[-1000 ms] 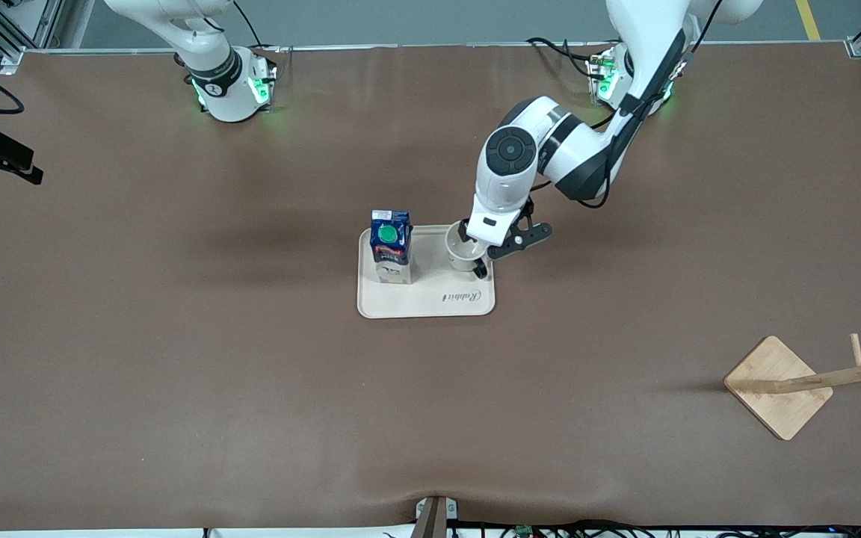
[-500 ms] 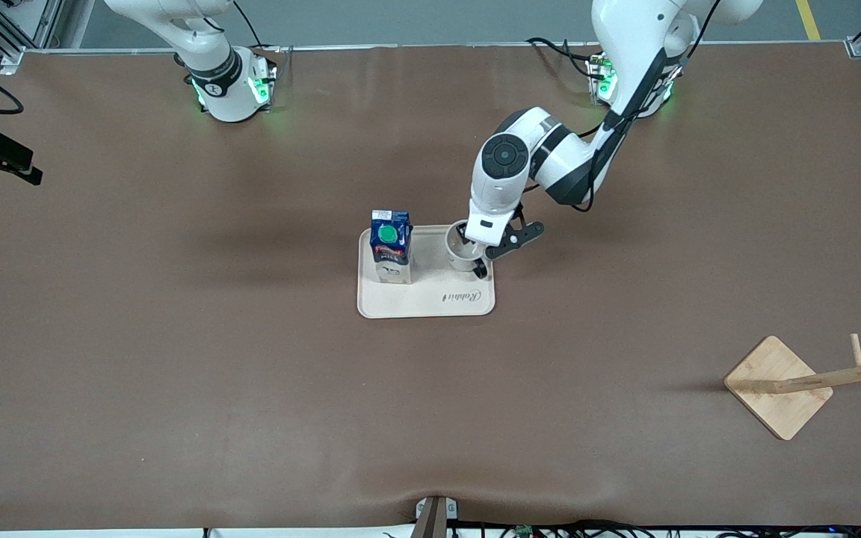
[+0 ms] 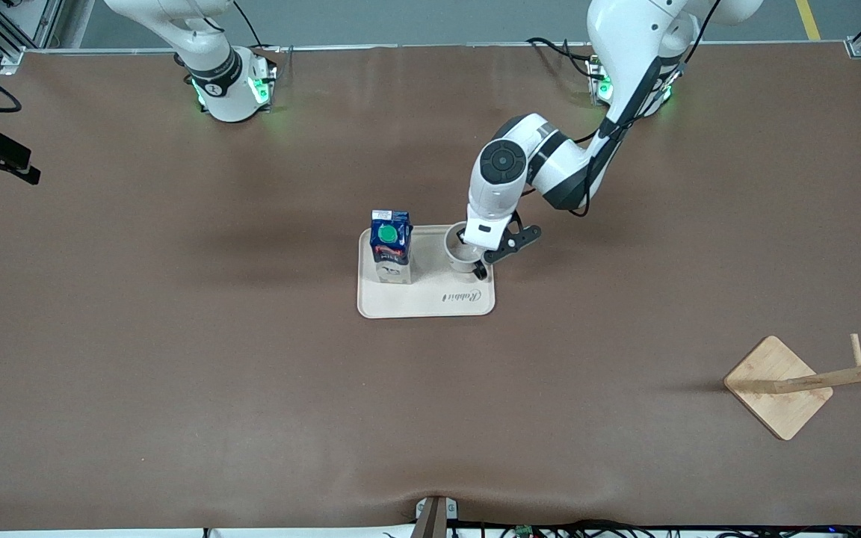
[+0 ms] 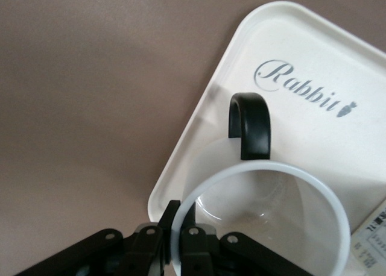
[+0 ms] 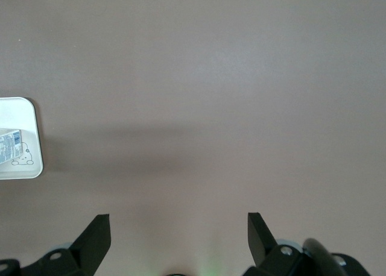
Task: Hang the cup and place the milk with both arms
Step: 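Lift the white mug with the left gripper toward the wooden stand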
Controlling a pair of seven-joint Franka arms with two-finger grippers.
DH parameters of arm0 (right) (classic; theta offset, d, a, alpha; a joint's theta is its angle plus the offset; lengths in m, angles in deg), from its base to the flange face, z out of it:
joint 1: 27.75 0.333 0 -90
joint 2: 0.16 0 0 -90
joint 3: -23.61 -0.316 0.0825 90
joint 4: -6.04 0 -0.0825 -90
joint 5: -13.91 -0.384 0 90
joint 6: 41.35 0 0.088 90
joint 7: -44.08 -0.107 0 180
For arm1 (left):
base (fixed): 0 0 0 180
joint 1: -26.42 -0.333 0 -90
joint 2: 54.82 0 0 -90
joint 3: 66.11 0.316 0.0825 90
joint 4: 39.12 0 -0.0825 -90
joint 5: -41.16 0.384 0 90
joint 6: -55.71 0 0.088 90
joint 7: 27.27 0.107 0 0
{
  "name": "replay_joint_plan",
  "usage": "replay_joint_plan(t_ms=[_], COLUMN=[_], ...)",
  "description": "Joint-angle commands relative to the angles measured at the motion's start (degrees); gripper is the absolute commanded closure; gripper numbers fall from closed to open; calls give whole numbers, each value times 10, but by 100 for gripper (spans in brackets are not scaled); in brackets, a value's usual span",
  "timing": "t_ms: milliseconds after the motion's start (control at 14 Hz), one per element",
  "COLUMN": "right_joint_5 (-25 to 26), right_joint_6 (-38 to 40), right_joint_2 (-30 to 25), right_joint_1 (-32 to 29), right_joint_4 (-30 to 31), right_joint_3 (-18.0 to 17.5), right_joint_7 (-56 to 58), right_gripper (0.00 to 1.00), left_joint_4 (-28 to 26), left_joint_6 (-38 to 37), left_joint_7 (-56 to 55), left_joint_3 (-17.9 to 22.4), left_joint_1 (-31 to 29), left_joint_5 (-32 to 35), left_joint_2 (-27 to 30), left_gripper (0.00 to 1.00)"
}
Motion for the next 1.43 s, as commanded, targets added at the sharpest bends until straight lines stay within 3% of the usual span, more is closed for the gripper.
replay_joint_plan(t_ms=[0,143,500,929,1357], right_joint_5=[-11,-11,-12,-11,-11], right_joint_6=[8,10,9,9,7], right_joint_2=[6,6,7,7,8], right_joint_1=[-12,-10,-7,-5,-4], right_joint_4=[-13,-13,-13,-13,-12], right_joint_3=[-7,-7,-8,-8,-8], right_joint_7=[10,10,11,13,13], right_gripper=[0,0,0,0,0], left_joint_4=[34,49,56,54,74], left_joint_6=[-1,-19,-103,-178,-207], left_joint_7=[-5,-4,68,298,514], left_joint_3=[3,5,11,8,8], left_joint_1=[1,-1,-35,-165,-308], left_joint_5=[9,9,10,14,14], left_joint_2=[-14,-3,89,213,243], left_gripper=[100,100,100,100,100])
